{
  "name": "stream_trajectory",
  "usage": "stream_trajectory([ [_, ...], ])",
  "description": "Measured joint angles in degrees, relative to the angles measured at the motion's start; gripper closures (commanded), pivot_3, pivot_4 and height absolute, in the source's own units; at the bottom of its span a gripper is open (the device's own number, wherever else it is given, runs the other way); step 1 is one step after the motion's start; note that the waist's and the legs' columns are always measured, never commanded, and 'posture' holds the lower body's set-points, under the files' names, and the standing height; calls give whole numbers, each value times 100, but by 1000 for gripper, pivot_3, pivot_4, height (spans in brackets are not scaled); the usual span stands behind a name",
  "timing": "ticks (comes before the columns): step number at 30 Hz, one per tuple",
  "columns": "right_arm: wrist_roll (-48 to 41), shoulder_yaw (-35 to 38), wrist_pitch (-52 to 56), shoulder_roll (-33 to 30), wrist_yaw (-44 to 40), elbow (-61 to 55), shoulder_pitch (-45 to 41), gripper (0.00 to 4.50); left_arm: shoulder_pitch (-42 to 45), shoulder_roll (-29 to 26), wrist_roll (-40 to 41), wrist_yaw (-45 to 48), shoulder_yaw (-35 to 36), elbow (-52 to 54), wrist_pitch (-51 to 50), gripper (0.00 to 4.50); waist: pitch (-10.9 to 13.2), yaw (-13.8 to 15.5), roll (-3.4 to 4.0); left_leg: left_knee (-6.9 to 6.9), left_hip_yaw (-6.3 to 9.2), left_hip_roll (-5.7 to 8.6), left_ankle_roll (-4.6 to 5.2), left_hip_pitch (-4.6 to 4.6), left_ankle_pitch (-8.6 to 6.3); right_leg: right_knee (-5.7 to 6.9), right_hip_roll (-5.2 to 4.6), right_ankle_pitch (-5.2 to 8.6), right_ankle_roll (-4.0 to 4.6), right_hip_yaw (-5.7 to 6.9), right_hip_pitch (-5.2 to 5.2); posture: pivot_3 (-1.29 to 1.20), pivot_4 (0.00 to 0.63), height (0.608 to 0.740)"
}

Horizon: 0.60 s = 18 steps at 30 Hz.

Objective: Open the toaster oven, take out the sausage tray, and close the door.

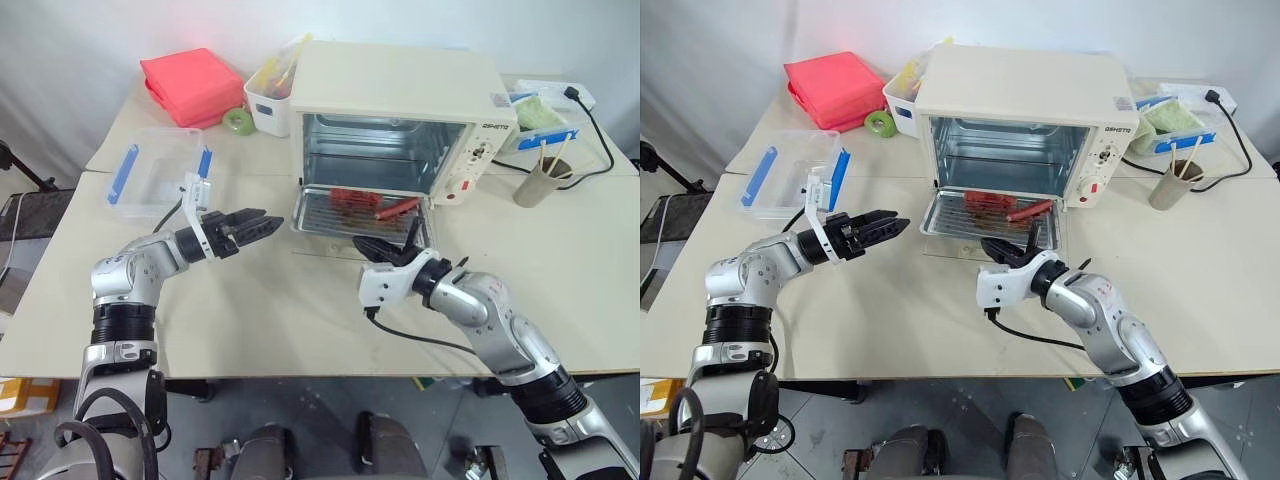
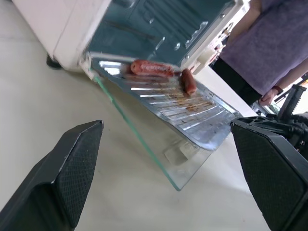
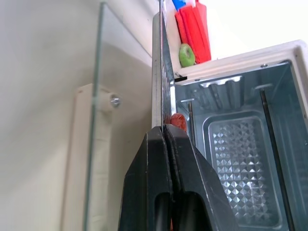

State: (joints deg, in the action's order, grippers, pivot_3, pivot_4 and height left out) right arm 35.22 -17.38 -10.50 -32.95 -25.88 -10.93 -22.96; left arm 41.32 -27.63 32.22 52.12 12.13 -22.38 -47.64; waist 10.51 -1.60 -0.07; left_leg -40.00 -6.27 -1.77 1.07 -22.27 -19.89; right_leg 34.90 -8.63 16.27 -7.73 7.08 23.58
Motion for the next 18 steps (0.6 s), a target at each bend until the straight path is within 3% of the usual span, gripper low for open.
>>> stream_trajectory([
  [2,132,0,-316,-69,215,65,43,4491,23,0,234,-267,128,-15,-775,0,0,-1,0,0,0,-1,0,2,0,1,0,0,0,-3,0,0,150,740],
  [5,160,0,-423,-74,290,121,67,4491,68,-12,304,-383,157,-30,-1114,0,0,-1,0,0,0,-1,0,2,0,1,1,0,0,-3,0,0,150,740],
  [10,191,-1,-777,-78,416,208,147,4491,493,-190,610,-905,468,-331,-3024,0,0,2,0,-1,0,1,0,4,0,4,0,0,0,-10,0,0,150,740],
  [18,158,-25,-1097,-80,407,202,412,4491,812,143,692,-1685,1327,-779,-3687,0,-2,1,-5,-3,0,3,0,7,0,8,0,0,0,-16,-2,0,150,740],
])
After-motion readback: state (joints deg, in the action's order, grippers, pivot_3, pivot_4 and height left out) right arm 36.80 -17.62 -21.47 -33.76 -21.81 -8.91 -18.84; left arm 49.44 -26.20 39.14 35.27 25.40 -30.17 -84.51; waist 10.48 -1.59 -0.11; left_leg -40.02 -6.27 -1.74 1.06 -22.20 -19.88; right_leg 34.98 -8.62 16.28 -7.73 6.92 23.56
